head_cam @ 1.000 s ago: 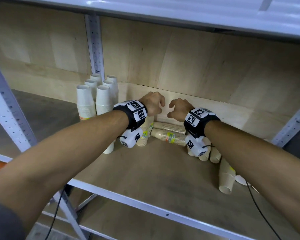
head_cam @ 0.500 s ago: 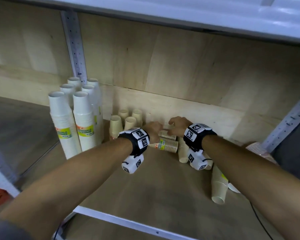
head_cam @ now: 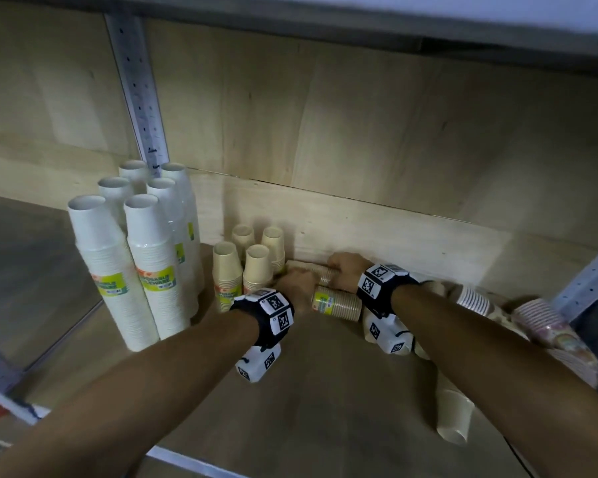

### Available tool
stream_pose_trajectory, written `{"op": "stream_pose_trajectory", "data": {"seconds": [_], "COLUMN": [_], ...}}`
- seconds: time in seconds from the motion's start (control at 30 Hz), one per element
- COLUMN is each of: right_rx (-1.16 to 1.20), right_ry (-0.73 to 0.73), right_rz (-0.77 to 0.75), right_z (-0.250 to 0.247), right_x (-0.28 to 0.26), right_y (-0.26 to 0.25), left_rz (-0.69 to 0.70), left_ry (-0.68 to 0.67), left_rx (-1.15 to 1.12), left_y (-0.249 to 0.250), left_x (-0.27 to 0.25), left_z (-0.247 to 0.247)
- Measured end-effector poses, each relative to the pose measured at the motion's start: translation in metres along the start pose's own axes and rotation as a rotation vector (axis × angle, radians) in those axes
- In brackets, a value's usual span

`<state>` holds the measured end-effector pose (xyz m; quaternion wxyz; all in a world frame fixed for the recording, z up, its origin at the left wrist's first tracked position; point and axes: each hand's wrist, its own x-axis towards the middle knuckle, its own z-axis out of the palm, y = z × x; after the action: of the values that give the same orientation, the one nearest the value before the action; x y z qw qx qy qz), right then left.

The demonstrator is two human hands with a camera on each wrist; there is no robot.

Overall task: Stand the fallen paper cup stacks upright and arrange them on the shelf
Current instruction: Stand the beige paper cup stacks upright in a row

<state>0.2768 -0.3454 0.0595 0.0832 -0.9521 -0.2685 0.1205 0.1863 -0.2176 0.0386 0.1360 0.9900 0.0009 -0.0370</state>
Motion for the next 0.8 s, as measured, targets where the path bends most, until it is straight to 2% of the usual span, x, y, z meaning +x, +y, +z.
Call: {"op": "stream_pose_trajectory", "data": {"seconds": [0.4,0.6,0.8], "right_rx": [0.010,0.053,0.129], "right_ry": [0.008,0.077,0.173], "right_rz": [0.018,0.038,0.086], "right_z": [0.002,-0.007,-0.019], "right_x": [-0.002,-0.016,-0.036], "right_y": [0.005,0.014,0.016], "left_rz": [0.001,0.034,0.062], "left_ry": [-0.049,-0.044,-0.080], "left_rx": [0.041,0.066,0.035], "left_y": [0.000,0.010,0.024], "left_x": [-0.001,-0.005,-0.020], "left_z": [-0.003,-0.015,-0.050]}}
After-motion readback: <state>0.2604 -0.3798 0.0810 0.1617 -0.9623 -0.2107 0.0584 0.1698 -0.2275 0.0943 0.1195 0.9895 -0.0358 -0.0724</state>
